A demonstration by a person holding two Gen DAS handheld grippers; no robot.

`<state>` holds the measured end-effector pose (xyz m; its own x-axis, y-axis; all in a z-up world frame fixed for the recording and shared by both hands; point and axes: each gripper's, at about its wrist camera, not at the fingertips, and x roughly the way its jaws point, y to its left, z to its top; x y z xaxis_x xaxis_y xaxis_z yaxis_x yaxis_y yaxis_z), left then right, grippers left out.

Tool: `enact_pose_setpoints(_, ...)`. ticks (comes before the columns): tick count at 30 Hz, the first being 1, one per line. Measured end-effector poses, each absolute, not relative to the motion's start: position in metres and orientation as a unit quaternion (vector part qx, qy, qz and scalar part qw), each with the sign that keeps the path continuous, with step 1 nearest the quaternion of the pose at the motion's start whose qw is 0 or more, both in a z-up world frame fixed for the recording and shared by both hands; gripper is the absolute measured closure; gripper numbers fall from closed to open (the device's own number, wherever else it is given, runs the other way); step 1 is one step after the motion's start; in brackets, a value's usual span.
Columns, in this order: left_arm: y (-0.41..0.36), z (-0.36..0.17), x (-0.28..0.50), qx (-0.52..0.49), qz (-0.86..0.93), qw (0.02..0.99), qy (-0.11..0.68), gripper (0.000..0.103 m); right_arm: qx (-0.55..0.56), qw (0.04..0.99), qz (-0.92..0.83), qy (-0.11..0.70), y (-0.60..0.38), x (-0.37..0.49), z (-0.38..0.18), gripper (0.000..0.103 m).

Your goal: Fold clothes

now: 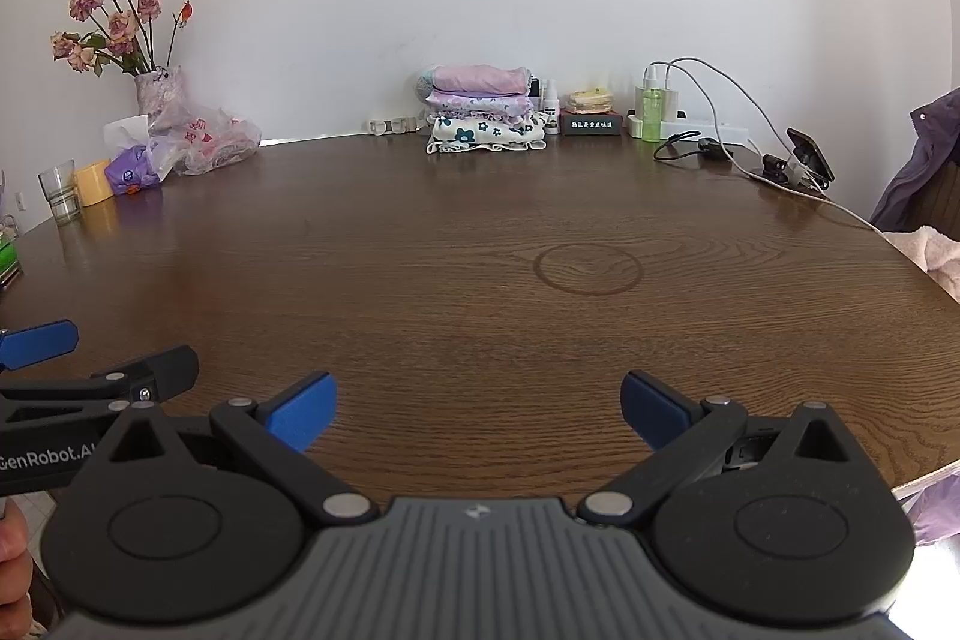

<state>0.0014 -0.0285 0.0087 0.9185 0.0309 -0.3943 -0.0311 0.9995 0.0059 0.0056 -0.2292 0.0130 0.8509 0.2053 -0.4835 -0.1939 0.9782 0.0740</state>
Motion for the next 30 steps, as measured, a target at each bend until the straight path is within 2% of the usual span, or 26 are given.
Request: enact_pose_setpoints(30,-0.0277,0.0083,0.0000,0.000,0.015,0.980,0.196,0.000,0.006,0.963,0.101,0.251,-0.2246,0.0069,0.0143,0.000)
